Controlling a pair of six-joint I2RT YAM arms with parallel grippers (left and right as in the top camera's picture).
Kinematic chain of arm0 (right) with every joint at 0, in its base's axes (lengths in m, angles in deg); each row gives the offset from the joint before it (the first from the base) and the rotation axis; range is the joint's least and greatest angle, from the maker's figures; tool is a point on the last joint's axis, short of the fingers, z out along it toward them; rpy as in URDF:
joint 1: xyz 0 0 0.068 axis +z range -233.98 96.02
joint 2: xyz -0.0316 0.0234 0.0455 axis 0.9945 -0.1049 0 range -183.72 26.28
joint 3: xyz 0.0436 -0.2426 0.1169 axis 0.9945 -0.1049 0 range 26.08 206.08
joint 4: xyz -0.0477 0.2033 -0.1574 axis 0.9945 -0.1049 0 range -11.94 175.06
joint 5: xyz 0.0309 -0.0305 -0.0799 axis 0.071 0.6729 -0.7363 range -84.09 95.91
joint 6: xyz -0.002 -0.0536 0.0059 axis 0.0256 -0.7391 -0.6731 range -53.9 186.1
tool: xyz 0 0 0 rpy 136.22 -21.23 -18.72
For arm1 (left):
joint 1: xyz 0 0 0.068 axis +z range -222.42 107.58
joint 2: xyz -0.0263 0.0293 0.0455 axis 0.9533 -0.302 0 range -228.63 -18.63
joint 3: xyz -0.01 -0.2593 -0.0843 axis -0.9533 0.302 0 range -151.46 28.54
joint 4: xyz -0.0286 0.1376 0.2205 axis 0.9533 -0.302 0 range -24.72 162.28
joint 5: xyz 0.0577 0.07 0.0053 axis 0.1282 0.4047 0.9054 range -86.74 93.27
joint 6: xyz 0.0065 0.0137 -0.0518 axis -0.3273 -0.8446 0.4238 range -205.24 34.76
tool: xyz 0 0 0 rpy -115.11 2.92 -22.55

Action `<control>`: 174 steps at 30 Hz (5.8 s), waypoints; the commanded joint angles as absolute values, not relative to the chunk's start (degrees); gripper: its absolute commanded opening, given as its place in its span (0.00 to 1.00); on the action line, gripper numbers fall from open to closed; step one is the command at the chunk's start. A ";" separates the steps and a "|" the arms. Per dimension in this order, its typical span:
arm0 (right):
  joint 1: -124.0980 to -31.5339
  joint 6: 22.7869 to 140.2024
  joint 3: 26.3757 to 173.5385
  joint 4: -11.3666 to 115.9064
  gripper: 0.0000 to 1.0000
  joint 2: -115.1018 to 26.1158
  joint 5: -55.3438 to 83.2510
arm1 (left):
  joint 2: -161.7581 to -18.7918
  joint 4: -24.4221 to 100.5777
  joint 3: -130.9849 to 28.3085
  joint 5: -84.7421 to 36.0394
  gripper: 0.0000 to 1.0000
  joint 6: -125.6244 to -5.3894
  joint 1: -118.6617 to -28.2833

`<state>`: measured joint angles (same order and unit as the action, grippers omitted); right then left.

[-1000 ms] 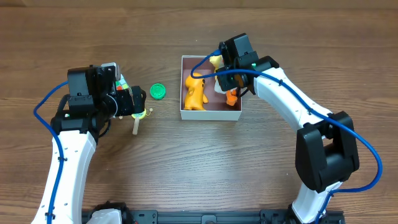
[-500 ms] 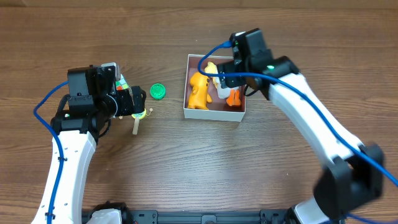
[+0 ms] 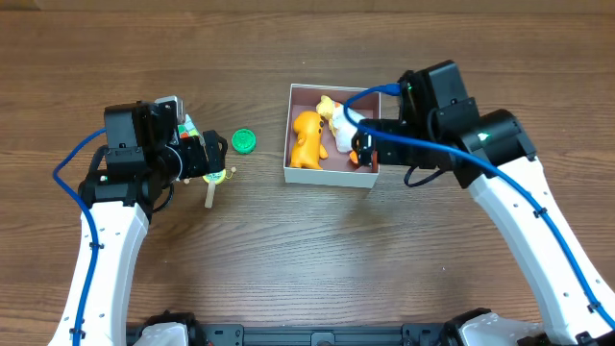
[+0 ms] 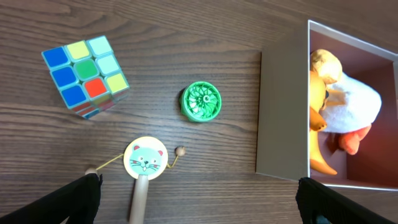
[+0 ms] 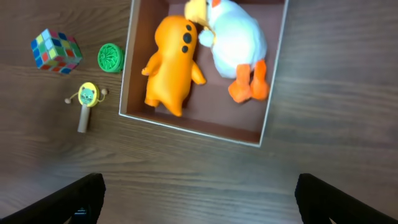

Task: Pack container
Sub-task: 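Move the right arm aside and reach the left gripper to the Rubik's cube, then grasp the Rubik's cube with the left gripper and drop it in the box, then reach the left gripper to the green round toy and grasp it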

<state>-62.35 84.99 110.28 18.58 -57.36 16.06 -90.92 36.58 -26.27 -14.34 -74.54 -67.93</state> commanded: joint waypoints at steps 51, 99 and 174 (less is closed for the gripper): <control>-110.68 89.30 111.12 12.52 1.00 -56.33 24.00 | -142.02 15.31 -66.57 5.66 0.55 -63.05 -67.98; -110.68 89.30 111.12 12.52 1.00 -56.35 24.00 | -151.73 -2.63 -96.10 4.57 0.72 -46.63 -114.49; -110.68 89.30 111.12 12.52 1.00 -56.35 24.00 | -143.73 24.54 -59.60 9.20 0.48 -76.69 -85.02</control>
<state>-110.52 88.99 110.28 12.17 -57.36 23.69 -142.09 24.30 -60.30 5.66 -76.25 -85.18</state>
